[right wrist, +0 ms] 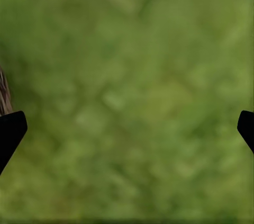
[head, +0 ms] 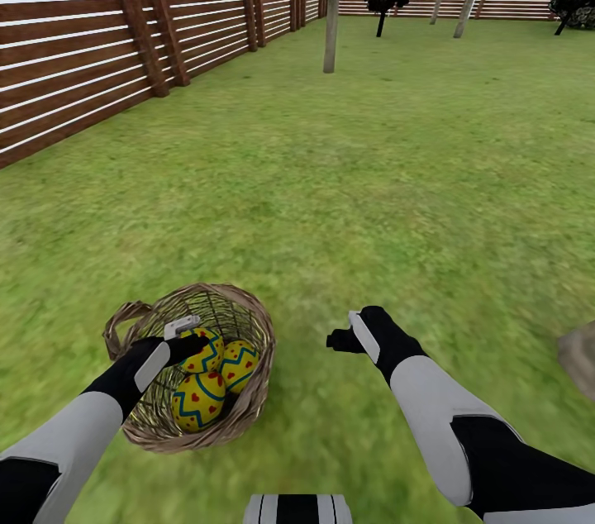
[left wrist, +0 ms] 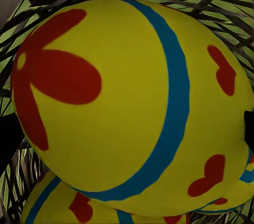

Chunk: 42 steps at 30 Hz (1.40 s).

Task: Take the three Easter eggs out of the wicker basket on the lawn in the garden, then place them on the lawn next to a single tree (choose any tree) so that all three eggs are next to the same tree and none are left in the basket.

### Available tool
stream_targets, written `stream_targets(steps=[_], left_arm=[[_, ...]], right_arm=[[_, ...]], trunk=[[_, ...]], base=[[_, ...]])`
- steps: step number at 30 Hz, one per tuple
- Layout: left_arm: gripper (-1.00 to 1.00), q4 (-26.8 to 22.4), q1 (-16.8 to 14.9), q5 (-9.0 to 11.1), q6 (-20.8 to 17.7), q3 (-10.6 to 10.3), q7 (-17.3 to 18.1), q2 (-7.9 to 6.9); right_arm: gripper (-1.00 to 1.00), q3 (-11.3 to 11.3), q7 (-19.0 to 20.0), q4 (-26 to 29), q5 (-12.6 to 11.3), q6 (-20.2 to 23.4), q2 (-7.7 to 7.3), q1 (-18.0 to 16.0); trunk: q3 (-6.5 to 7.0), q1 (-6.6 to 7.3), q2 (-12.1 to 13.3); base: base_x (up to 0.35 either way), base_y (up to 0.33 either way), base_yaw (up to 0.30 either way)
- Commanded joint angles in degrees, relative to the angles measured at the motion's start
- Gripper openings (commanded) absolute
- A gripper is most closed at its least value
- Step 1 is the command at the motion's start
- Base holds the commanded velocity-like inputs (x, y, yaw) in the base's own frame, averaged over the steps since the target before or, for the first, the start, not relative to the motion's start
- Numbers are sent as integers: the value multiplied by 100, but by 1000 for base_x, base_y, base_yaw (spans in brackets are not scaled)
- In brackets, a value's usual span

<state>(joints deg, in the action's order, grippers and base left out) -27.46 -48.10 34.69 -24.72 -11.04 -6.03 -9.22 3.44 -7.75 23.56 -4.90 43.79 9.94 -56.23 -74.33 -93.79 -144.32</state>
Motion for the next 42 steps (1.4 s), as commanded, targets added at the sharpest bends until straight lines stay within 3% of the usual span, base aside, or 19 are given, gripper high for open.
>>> stream_targets(steps=[1, 29, 42], left_arm=[[-100, -6, 3, 20, -23, -49, -59, -10], [-100, -12, 3, 20, -15, -48, -39, -10], [-100, -8, 3, 20, -23, -48, -39, -10]], right_arm=[[100, 34, -51, 8, -51, 16, 6, -2], [100, 34, -51, 8, -47, 16, 6, -2], [100, 34, -51, 8, -49, 16, 6, -2]], trunk=[[-5, 0, -1], [-5, 0, -1], [61, 8, 3]], base=[[0, 0, 0], [0, 0, 0], [0, 0, 0]])
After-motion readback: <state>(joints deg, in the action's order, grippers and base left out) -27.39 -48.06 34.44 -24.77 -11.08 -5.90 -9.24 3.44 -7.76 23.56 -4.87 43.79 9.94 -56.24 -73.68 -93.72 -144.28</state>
